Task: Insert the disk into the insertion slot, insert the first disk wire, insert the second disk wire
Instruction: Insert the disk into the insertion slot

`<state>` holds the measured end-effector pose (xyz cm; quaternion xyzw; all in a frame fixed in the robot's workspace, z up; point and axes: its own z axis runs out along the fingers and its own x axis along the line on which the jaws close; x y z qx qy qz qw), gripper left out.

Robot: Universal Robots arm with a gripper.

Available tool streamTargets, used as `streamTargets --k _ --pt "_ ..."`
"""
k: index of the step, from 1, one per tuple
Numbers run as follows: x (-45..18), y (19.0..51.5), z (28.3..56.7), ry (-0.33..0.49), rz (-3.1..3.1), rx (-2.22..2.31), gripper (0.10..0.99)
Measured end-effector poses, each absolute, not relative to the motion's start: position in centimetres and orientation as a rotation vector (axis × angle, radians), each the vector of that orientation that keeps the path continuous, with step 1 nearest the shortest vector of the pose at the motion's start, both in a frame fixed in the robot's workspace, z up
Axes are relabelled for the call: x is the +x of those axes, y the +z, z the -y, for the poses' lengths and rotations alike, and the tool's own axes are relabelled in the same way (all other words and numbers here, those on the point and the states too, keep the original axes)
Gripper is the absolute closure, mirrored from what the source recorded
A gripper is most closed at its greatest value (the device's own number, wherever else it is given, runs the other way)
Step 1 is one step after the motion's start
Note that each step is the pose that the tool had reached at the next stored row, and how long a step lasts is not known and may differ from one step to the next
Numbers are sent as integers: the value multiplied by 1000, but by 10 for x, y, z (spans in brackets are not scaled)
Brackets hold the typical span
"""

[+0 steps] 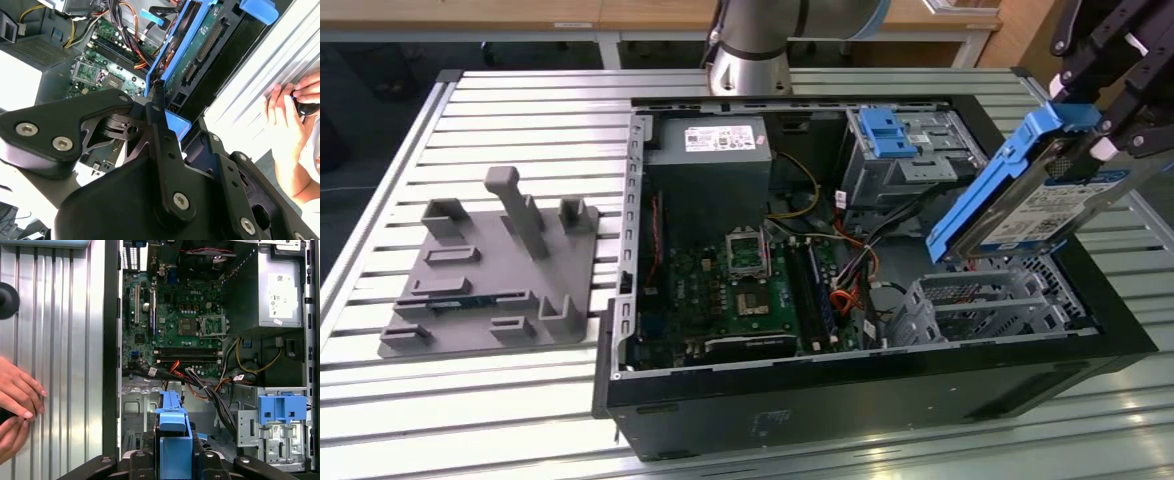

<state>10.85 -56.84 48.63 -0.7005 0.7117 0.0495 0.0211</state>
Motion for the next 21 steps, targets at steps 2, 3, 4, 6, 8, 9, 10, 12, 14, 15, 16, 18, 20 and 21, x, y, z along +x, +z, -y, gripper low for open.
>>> streamTargets --k 2,3,4,6,8,9,10,12,14,15,16,18,20,21 --pt "109 485 568 153 -2206 -2172 722" --pt "110 484 568 153 -2206 -2172 722" --pt "110 484 568 153 -2206 -2172 722" --pt "111 482 568 153 -2206 -2172 722" --pt "111 481 568 153 -2206 -2171 722" --pt "112 481 568 153 -2206 -2171 722" --pt "112 480 569 153 -2206 -2172 722" --pt "112 480 569 153 -2206 -2171 722" --pt "112 479 569 153 -2206 -2172 722" --pt "112 478 569 153 -2206 -2172 722" --pt "112 478 570 153 -2206 -2171 722" --pt "113 477 570 153 -2206 -2172 722" --pt "113 475 570 153 -2206 -2172 722" --pt "113 475 570 153 -2206 -2172 722"
